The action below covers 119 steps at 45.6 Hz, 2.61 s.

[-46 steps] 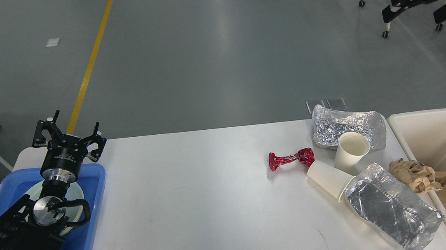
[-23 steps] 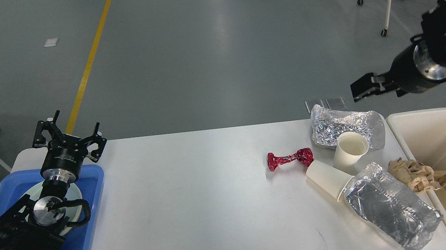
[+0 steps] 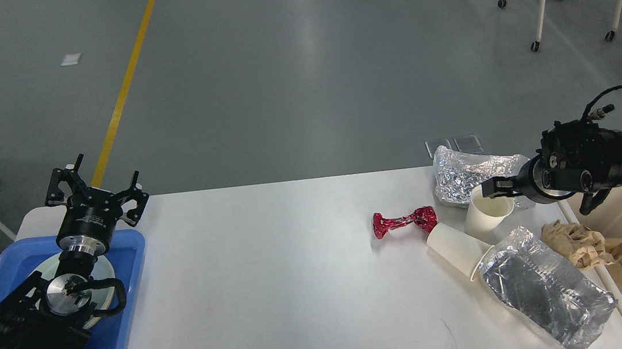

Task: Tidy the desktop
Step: 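Reach the right gripper to the standing white paper cup and grasp, then lift the white cup and drop it into the white bin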

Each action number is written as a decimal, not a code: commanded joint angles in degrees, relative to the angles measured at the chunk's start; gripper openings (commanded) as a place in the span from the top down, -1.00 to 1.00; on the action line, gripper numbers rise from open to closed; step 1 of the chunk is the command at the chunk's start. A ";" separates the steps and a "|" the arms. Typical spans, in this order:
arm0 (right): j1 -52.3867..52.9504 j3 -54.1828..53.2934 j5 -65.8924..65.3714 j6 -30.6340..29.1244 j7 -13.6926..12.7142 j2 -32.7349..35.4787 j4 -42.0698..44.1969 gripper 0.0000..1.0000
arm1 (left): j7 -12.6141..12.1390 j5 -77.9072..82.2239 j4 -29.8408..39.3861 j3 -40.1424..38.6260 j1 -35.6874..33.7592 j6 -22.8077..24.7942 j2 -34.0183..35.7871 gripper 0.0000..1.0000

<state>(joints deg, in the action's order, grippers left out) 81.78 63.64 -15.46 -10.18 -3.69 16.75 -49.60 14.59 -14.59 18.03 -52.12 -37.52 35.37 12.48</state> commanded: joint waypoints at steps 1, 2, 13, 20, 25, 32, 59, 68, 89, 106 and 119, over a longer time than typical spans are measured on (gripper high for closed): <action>-2.58 -0.98 0.08 1.99 0.08 -0.58 0.81 -1.00 | 0.00 -0.09 0.08 0.00 -0.01 0.05 0.00 -0.99; -3.03 -1.07 0.07 2.88 0.08 -0.84 0.82 -1.00 | 0.00 0.00 0.08 0.00 -0.01 -0.04 0.00 -0.99; -6.37 -0.98 -0.72 4.64 0.96 -1.99 3.37 0.82 | 0.00 -0.09 -0.01 0.00 -0.01 -0.04 0.00 -0.99; -6.28 -1.24 -0.37 4.56 0.79 -2.51 3.45 1.00 | 0.00 0.00 -0.01 0.00 -0.01 0.05 0.00 -0.99; -6.19 -1.24 -0.19 4.56 0.79 -2.43 3.37 1.00 | 0.00 0.00 -0.01 0.00 -0.01 0.05 0.00 -0.99; -5.32 -1.24 -0.01 4.38 0.70 -1.99 2.58 1.00 | 0.00 0.00 0.08 0.00 -0.01 0.05 0.00 -0.99; 72.80 8.34 -2.29 -38.67 5.18 16.64 -28.54 1.00 | 0.09 -0.09 -0.01 0.00 -0.01 -0.04 0.00 -0.99; 72.92 10.44 -8.27 -37.64 5.18 18.66 -27.92 1.00 | 0.09 0.00 -0.01 0.00 0.08 -0.04 0.00 -0.99; -1.41 11.87 -8.73 2.79 4.83 20.96 10.03 1.00 | 0.09 -0.09 -0.01 0.00 -0.01 -0.04 0.00 -0.99; -33.88 -5.81 3.06 4.03 4.83 11.29 29.91 1.00 | 0.00 0.00 -0.01 0.00 -0.01 -0.04 0.00 -0.99; -32.22 -7.31 3.15 3.68 4.65 11.72 29.29 -1.00 | 0.00 -0.09 -0.01 0.00 -0.01 -0.04 0.00 -0.99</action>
<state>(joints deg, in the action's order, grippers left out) 48.05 56.58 -12.37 -6.45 1.00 28.27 -19.55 14.61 -14.63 18.04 -52.12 -37.53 35.38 12.48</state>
